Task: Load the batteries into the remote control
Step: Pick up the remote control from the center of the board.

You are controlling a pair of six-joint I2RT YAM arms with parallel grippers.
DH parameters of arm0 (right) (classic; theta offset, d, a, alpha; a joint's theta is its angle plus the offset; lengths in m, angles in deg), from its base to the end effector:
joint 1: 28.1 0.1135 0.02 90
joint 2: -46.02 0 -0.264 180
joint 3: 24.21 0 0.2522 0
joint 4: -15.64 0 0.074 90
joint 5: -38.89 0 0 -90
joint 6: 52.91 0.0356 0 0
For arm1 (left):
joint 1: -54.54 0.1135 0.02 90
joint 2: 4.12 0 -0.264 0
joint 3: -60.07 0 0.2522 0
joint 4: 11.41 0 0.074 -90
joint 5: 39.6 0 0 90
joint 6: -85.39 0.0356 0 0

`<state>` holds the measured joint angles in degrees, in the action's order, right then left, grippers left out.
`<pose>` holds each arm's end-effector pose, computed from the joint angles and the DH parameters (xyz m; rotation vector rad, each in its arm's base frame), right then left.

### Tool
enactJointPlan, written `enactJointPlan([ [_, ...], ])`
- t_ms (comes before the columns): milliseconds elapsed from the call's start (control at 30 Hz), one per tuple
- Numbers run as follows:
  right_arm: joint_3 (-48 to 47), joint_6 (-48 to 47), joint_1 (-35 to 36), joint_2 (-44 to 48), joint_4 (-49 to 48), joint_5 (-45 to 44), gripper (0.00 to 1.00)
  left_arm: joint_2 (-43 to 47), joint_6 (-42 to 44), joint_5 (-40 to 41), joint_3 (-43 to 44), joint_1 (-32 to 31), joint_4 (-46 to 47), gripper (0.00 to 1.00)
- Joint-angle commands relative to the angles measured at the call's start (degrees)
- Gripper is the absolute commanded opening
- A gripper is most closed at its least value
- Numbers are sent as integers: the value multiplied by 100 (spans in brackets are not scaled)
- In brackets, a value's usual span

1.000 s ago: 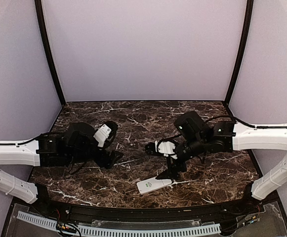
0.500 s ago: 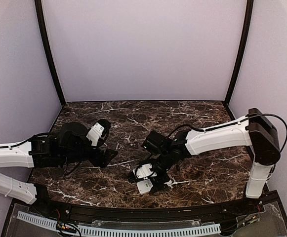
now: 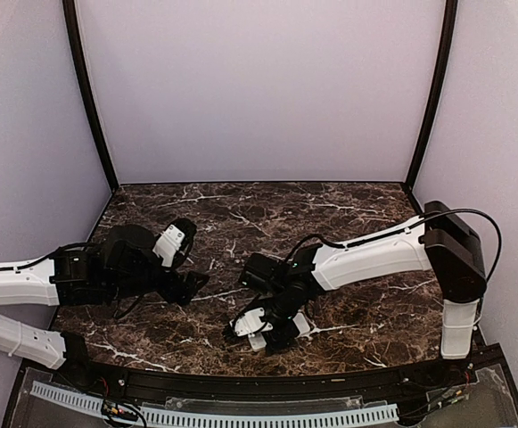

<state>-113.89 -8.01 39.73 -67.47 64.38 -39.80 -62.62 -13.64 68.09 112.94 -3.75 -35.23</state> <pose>0.1402 0.3625 0.1499 -2.4078 1.5437 0.3641 0.1285 -0.1874 0.2608 0.6932 1.9642 -0.4025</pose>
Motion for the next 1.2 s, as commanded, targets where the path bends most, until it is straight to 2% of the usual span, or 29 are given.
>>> enactJointPlan([
  [0,-80,105,80,-16,297,-293,77,118,26,38,-105,42,-50,84],
  [433,-247,195,74,190,361,-112,48,109,85,-18,-114,45,-50,83],
  [867,-183,587,-309,1120,-37,648,39,216,411,-319,-252,45,292,82],
  [1167,-18,1011,-710,1930,-563,1178,34,98,723,-1060,-163,42,732,80],
])
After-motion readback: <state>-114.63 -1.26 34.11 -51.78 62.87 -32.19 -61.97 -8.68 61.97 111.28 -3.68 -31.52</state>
